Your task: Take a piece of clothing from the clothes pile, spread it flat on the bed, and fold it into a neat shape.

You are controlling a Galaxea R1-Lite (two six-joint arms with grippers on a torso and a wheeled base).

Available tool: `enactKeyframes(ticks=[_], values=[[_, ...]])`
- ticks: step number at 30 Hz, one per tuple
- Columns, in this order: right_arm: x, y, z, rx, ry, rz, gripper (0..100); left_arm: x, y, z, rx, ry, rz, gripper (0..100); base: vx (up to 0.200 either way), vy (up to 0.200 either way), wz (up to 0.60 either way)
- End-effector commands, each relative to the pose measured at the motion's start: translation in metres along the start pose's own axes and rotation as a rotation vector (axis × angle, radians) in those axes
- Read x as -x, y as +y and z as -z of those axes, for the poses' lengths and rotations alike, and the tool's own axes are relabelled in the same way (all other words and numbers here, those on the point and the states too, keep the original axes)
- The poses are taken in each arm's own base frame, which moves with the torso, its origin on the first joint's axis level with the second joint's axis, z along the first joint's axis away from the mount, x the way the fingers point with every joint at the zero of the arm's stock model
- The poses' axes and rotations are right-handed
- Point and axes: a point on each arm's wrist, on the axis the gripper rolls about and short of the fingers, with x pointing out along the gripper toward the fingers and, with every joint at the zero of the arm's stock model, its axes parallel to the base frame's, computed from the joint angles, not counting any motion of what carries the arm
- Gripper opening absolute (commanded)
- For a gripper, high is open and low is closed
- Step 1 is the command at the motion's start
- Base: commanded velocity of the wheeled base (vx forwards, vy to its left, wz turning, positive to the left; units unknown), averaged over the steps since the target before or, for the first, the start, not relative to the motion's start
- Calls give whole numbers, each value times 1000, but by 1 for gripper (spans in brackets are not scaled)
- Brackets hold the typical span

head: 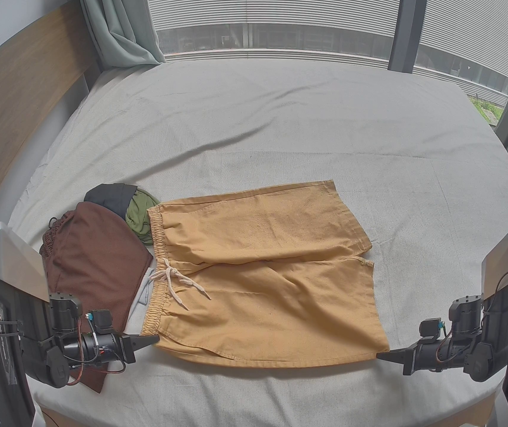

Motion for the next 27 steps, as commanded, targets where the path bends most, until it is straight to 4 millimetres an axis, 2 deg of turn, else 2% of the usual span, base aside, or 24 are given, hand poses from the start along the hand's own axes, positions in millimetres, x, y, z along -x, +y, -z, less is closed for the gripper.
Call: enactKeyframes(ticks=[1,7,8,9,27], values=[[-1,-1,1,-2,4,0,0,-2,5,7,-19,24,-7,0,0,0,0],[-1,-1,1,-3,4,1,0,-4,6,10,-31,34,-7,0,0,0,0],[-1,-1,1,0,2,3,0,-4,6,10,-30,35,-6,100,0,0,0],[-1,-1,1,0,4,2,100,-4,5,10,-31,34,-6,100,0,0,0],[-4,-1,-3,14,-11,-4,100,-7,6,7,-34,27,0,100,0,0,0]])
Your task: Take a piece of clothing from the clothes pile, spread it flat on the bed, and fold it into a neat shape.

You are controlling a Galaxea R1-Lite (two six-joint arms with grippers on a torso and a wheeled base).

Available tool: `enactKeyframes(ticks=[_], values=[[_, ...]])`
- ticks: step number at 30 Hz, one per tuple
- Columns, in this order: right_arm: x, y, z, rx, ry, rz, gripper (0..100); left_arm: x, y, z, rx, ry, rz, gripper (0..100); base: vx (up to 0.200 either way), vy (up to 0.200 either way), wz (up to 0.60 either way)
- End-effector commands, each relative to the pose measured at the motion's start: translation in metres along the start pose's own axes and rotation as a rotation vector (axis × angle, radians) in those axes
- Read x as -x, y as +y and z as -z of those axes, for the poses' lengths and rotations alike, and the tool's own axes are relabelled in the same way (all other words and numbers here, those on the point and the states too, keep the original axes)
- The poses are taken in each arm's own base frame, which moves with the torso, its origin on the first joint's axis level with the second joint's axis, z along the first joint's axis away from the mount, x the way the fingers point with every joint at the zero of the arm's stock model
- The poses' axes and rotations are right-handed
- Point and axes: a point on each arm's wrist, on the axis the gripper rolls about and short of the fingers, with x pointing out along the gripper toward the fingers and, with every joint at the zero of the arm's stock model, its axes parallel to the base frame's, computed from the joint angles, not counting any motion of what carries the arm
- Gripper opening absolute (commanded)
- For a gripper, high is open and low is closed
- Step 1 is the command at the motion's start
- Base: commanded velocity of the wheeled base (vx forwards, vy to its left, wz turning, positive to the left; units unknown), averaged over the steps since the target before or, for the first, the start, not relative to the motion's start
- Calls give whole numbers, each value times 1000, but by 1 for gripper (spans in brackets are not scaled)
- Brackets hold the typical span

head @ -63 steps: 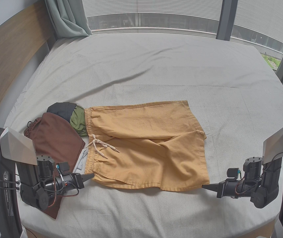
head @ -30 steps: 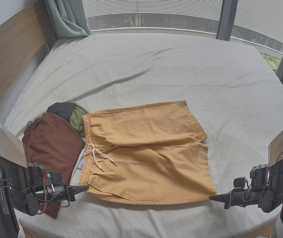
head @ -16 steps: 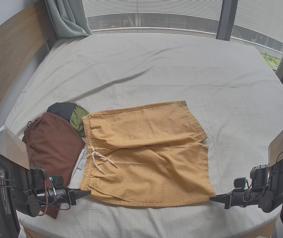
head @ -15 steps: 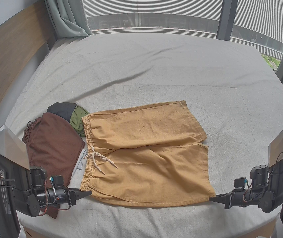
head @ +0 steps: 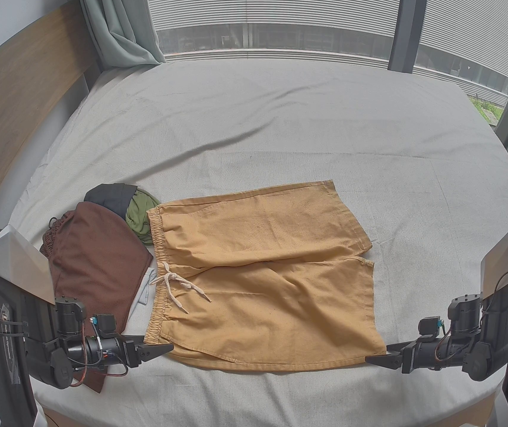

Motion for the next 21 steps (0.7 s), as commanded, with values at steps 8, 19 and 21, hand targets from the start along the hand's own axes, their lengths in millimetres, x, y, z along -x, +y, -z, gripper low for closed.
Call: enactKeyframes(ticks=[8,19,21], values=[[-3,0,-5,17,-17,-13,100,-2,1,1,18,3,2,0,0,0,0],[-8,-2,-8,27,-22,-57,100,-3,1,0,14,0,2,0,0,0,0],[-8,-1,-8,28,-21,-58,100,-2,1,0,13,-1,4,0,0,0,0]])
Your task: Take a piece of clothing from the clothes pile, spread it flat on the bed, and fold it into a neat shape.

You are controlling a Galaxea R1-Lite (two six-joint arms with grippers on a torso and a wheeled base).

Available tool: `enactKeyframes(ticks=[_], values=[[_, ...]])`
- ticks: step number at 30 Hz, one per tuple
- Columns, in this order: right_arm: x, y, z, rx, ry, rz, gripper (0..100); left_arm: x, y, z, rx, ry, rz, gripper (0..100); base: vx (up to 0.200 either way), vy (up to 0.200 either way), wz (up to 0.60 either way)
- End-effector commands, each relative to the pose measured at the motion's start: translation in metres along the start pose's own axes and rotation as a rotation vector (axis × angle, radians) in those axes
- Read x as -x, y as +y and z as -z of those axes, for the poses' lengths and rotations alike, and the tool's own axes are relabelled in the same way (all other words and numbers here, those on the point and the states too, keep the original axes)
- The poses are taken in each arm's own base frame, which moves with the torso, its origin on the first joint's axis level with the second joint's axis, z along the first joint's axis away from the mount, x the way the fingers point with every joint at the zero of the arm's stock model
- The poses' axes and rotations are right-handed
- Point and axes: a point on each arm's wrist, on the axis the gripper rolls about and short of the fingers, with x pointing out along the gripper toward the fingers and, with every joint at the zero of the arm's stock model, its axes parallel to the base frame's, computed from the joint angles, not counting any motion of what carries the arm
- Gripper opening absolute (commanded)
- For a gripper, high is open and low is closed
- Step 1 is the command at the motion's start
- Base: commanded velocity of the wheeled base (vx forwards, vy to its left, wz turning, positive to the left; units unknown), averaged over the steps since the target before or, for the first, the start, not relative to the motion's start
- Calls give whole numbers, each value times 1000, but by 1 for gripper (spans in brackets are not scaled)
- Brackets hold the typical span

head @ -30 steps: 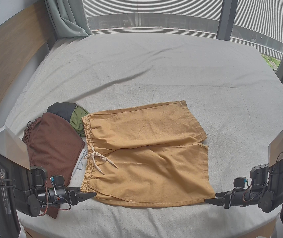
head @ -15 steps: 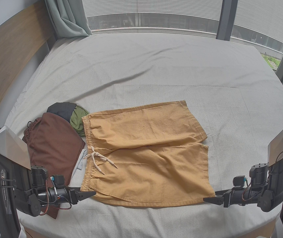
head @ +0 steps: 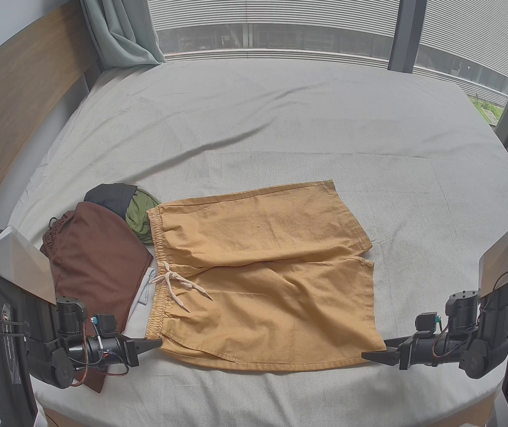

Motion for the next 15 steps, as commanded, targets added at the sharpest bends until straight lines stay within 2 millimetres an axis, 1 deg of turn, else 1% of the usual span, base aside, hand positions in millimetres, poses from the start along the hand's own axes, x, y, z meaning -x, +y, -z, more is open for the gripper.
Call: enactKeyframes(ticks=[1,8,9,15], values=[[-1,0,0,0,1,-3,100,0,0,0,-2,1,4,0,0,0,0],[-2,0,1,3,5,-4,100,-1,0,-1,-6,-3,5,0,0,0,0],[-2,0,1,2,6,-4,0,-1,0,-1,-6,-3,5,0,0,0,0],[0,1,3,-6,15,-1,0,-1,0,-1,-8,-3,7,0,0,0,0]])
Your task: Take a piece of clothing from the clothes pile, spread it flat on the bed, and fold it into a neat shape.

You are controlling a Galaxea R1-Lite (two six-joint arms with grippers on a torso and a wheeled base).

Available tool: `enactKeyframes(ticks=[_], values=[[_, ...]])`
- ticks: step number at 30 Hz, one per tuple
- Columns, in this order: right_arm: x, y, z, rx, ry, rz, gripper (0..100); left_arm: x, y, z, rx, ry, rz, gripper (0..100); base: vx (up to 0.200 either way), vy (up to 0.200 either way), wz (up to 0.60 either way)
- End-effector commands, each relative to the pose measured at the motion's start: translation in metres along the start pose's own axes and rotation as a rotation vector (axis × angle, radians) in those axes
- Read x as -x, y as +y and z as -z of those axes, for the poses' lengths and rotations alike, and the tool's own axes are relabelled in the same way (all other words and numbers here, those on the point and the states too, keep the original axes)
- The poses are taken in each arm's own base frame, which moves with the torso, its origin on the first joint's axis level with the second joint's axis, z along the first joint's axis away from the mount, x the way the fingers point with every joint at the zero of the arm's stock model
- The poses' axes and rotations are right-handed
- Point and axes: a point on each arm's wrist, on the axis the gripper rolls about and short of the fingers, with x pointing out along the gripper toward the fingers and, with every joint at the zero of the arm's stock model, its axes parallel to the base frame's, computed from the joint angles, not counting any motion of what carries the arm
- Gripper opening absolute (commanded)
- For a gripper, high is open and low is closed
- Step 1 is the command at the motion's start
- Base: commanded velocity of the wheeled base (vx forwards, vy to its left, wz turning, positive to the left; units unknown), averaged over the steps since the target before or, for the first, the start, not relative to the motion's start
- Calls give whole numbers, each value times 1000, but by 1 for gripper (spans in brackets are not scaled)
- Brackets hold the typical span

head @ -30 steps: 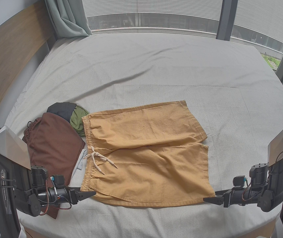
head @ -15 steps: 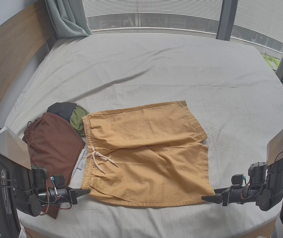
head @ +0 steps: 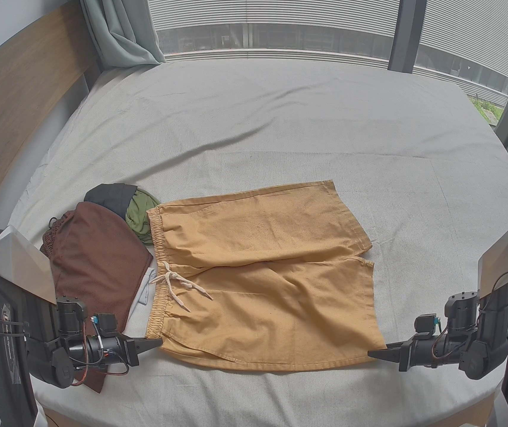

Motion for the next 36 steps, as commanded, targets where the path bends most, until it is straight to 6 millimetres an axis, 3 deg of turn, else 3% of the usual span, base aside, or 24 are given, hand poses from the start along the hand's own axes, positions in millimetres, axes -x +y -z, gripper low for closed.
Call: enactKeyframes(ticks=[1,16,36], values=[[0,-1,2,-8,9,3,0,0,0,0,0,0,1,0,0,0,0],[13,-1,12,-4,35,32,0,15,0,8,23,20,36,0,0,0,0],[15,3,20,42,73,23,0,27,-4,17,-31,42,63,0,0,0,0]])
